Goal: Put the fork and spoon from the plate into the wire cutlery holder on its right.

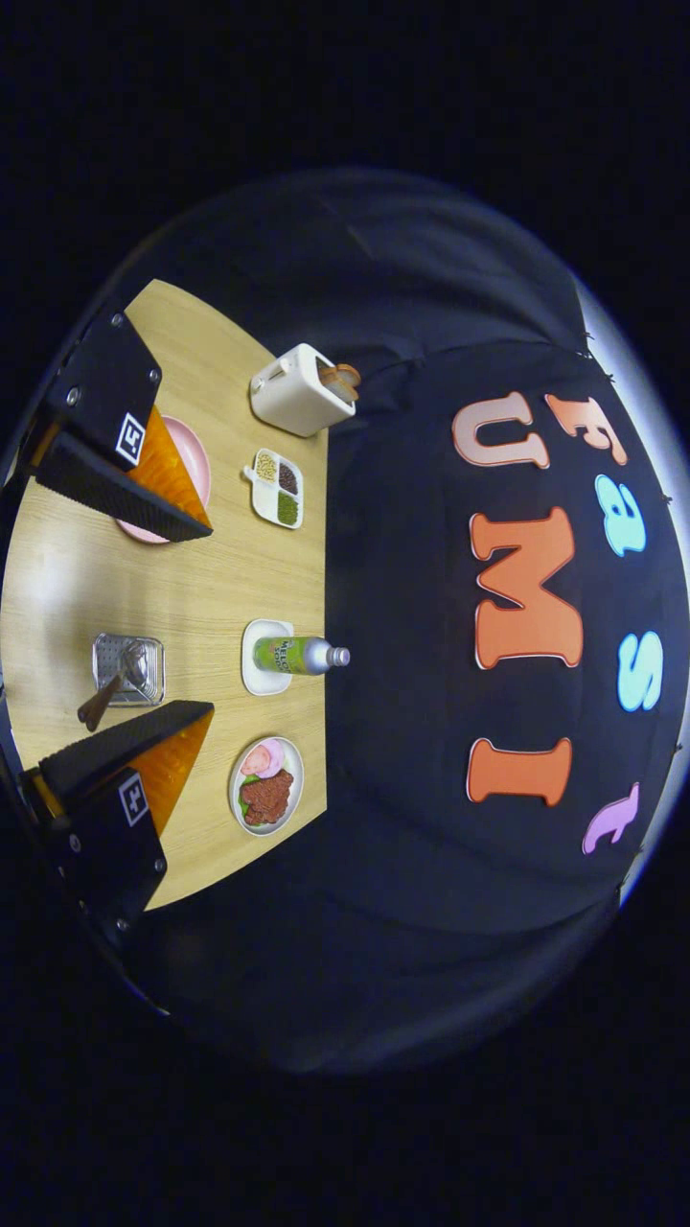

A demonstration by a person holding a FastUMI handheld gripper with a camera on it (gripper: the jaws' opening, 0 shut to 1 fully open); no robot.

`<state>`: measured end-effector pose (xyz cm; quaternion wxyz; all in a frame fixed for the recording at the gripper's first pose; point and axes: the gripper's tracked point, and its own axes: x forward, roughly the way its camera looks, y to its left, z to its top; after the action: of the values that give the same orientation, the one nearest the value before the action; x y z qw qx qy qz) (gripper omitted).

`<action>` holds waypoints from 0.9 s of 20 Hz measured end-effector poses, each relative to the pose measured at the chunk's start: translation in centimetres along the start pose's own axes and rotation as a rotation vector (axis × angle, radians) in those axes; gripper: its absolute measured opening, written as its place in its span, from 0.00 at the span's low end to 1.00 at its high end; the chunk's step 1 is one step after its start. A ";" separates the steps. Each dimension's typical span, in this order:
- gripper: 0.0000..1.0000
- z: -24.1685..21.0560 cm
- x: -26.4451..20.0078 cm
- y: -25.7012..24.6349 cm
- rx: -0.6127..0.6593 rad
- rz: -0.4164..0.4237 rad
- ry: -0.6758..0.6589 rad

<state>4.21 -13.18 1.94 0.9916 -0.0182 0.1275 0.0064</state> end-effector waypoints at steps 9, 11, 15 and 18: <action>0.99 2.0 -4.3 3.1 0.070 0.000 -0.191; 0.99 1.6 -4.5 3.6 0.088 0.012 -0.189; 0.99 1.7 -5.1 3.3 0.105 0.005 -0.197; 0.99 2.2 -5.5 3.0 0.115 0.000 -0.216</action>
<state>-0.56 -10.16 5.36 0.9990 0.0397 0.0201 0.0009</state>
